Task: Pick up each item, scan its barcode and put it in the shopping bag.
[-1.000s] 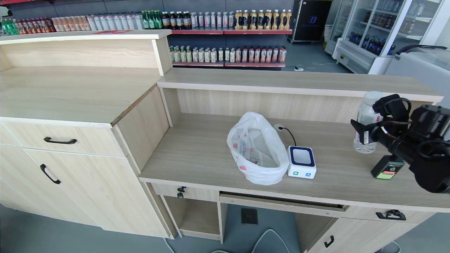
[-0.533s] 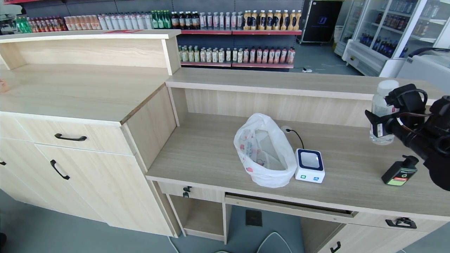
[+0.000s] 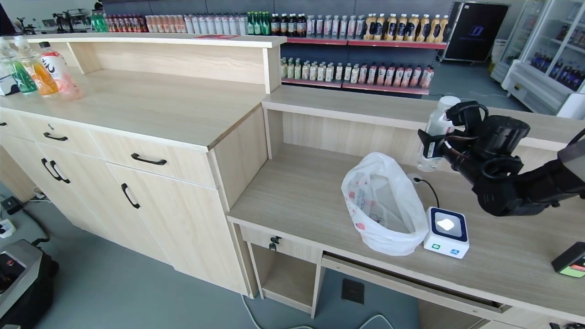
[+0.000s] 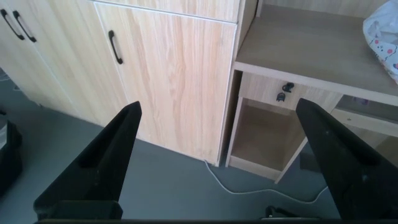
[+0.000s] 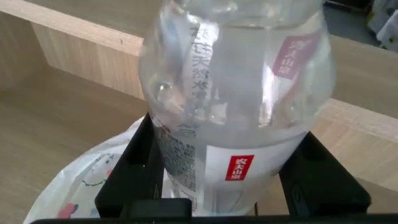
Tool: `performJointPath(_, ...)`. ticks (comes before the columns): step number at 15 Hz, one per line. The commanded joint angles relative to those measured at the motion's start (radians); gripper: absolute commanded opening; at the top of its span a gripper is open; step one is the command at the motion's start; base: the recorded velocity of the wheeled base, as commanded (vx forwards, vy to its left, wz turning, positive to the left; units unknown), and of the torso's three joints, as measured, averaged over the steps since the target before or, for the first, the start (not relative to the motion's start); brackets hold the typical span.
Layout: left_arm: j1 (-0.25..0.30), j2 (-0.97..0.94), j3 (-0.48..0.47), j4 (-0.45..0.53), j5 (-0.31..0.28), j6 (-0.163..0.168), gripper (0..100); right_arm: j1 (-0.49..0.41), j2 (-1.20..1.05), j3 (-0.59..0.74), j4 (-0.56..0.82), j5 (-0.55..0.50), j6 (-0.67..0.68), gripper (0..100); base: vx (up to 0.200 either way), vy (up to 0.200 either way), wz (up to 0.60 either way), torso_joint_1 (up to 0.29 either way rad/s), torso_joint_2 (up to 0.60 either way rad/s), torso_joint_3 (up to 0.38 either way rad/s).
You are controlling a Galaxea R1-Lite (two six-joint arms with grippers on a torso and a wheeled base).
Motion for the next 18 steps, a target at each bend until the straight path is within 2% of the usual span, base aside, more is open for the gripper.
performJointPath(1, 0.0, 0.002, 0.0, 0.0, 0.0, 0.0, 100, 0.033, 0.131, -0.06, 0.0, 0.037, 0.053, 0, 0.0, 0.0, 0.0, 0.0, 0.0, 0.0)
performJointPath(5, 0.0, 0.002, 0.0, 0.0, 0.0, 0.0, 100, 0.039, 0.266, -0.166, -0.003, 0.095, 0.071, 0, 0.0, 0.0, 0.0, 0.0, 0.0, 0.0)
performJointPath(9, 0.0, 0.002, 0.0, 0.0, 0.0, 0.0, 100, 0.063, 0.352, -0.197, -0.013, 0.099, 0.068, 0, 0.0, 0.0, 0.0, 0.0, 0.0, 0.0)
performJointPath(12, 0.0, 0.002, 0.0, 0.0, 0.002, 0.0, 100, 0.08, 0.419, -0.301, -0.01, 0.101, 0.068, 0, 0.0, 0.0, 0.0, 0.0, 0.0, 0.0)
performJointPath(18, 0.0, 0.002, 0.0, 0.0, 0.0, 0.0, 100, 0.066, 0.508, -0.399, -0.003, 0.138, 0.067, 0, 0.0, 0.0, 0.0, 0.0, 0.0, 0.0)
